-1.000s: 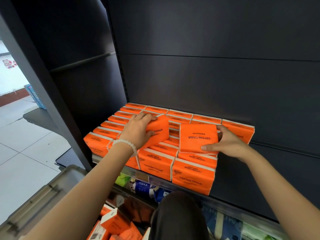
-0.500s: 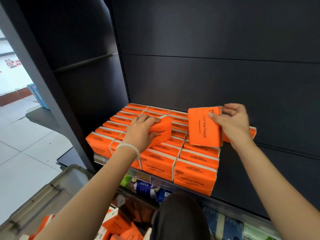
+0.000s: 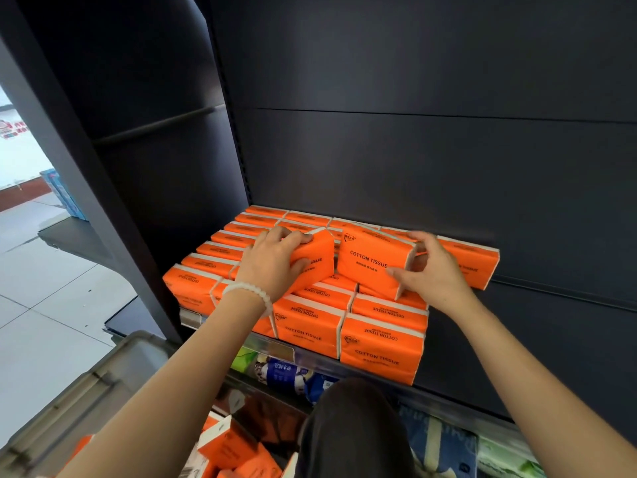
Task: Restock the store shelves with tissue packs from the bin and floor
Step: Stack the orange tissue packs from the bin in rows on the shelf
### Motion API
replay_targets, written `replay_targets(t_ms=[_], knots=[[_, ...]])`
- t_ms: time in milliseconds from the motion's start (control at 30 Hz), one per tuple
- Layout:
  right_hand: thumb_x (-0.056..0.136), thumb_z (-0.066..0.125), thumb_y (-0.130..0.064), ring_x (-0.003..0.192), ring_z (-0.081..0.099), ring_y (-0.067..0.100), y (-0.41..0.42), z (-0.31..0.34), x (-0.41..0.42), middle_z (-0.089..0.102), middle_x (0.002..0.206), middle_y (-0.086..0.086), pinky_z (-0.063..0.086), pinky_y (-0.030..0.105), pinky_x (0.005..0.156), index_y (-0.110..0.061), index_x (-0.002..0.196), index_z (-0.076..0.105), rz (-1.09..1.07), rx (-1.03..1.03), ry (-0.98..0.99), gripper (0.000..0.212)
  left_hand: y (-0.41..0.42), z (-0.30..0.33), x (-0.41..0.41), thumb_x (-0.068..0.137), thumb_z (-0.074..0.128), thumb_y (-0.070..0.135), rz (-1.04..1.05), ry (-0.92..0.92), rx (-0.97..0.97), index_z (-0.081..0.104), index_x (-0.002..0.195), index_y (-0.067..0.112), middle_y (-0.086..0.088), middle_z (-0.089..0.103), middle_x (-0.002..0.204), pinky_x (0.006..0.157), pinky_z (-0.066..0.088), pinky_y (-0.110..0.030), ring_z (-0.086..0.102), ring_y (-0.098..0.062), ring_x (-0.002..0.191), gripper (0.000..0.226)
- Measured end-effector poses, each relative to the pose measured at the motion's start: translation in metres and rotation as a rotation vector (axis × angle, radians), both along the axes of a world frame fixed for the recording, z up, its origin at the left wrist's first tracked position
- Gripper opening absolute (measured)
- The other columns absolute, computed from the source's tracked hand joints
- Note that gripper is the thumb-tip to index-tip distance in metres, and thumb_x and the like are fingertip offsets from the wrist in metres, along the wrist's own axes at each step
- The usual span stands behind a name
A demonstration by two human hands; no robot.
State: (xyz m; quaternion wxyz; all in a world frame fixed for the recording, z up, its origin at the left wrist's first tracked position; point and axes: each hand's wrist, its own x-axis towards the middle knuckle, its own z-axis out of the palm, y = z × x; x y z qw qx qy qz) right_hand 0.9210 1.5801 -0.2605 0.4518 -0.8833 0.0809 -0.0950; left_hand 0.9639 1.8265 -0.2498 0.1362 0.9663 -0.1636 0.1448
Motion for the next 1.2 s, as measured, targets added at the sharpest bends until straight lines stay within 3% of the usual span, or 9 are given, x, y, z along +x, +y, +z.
replay_targets(t_ms=[133, 233, 433, 533, 700, 967, 1100, 1200], knots=[[0.076, 0.076, -0.019, 0.111, 0.054, 0.016, -0.012, 0.002, -0.008, 0.053, 0.119, -0.004, 0.052, 0.037, 0.083, -0.027, 0.113, 0.044, -0.044, 0.113, -0.035, 0.049, -0.002, 0.009, -0.001, 0.091, 0.056, 0.036, 0.082, -0.047, 0.079, 0.047, 0.133, 0.033, -0.002, 0.048, 0.126, 0.093, 0.041, -0.04, 0.042, -0.024, 0.119, 0.043], [0.076, 0.076, -0.015, 0.101, 0.054, 0.01, -0.035, 0.003, -0.016, 0.054, 0.113, -0.006, 0.047, 0.025, 0.075, -0.021, 0.117, 0.045, -0.098, 0.145, -0.109, 0.052, -0.008, 0.014, -0.005, 0.091, 0.056, 0.034, 0.118, -0.101, 0.105, 0.05, 0.13, 0.035, 0.001, 0.049, 0.128, 0.096, 0.036, -0.044, 0.04, -0.025, 0.122, 0.04], [0.07, 0.08, -0.006, 0.094, 0.06, 0.016, -0.11, 0.004, -0.029, 0.06, 0.11, 0.004, 0.051, 0.033, 0.081, -0.019, 0.111, 0.048, -0.21, 0.214, -0.201, 0.053, -0.059, 0.027, -0.011, 0.079, 0.069, 0.026, -0.144, -0.186, -0.179, 0.064, 0.112, 0.026, -0.001, 0.06, 0.11, 0.088, 0.045, -0.047, 0.054, -0.029, 0.104, 0.034], [0.072, 0.079, -0.005, 0.098, 0.061, 0.019, -0.144, 0.004, -0.034, 0.061, 0.107, 0.002, 0.051, 0.039, 0.089, -0.019, 0.11, 0.051, -0.231, 0.226, -0.213, 0.05, -0.108, 0.037, -0.02, 0.079, 0.07, 0.033, -0.237, -0.192, -0.228, 0.062, 0.113, 0.03, 0.009, 0.059, 0.114, 0.092, 0.037, -0.037, 0.048, -0.02, 0.111, 0.035], [0.075, 0.077, -0.008, 0.098, 0.06, 0.015, -0.189, -0.002, -0.032, 0.06, 0.109, -0.002, 0.052, 0.036, 0.085, -0.023, 0.111, 0.053, -0.23, 0.211, -0.202, 0.046, -0.183, 0.034, -0.021, 0.08, 0.068, 0.04, -0.381, -0.132, -0.234, 0.057, 0.12, 0.036, 0.018, 0.056, 0.118, 0.091, 0.027, -0.033, 0.039, -0.01, 0.117, 0.041], [0.077, 0.072, -0.001, 0.092, 0.063, 0.009, -0.221, -0.05, -0.019, 0.061, 0.104, -0.005, 0.053, 0.022, 0.072, -0.022, 0.109, 0.056, -0.172, 0.358, -0.163, 0.042, -0.242, -0.026, 0.018, 0.079, 0.071, 0.028, -0.505, 0.131, -0.063, 0.062, 0.113, 0.026, 0.008, 0.06, 0.12, 0.099, 0.039, -0.039, 0.048, -0.017, 0.116, 0.035], [0.075, 0.071, 0.006, 0.088, 0.063, 0.008, -0.214, -0.073, -0.007, 0.061, 0.102, 0.0, 0.053, 0.014, 0.068, -0.019, 0.104, 0.059, -0.142, 0.42, -0.17, 0.041, -0.251, -0.034, 0.027, 0.083, 0.067, 0.032, -0.535, 0.08, 0.152, 0.055, 0.118, 0.03, 0.012, 0.055, 0.124, 0.1, 0.033, -0.032, 0.042, -0.012, 0.121, 0.037], [0.074, 0.074, 0.001, 0.092, 0.062, 0.011, -0.208, -0.085, 0.001, 0.063, 0.103, -0.003, 0.054, 0.021, 0.077, -0.025, 0.105, 0.06, -0.127, 0.353, -0.165, 0.042, -0.254, -0.036, 0.028, 0.085, 0.062, 0.035, -0.542, 0.026, 0.347, 0.042, 0.135, 0.031, 0.009, 0.048, 0.131, 0.099, 0.027, -0.033, 0.036, -0.014, 0.125, 0.054]])
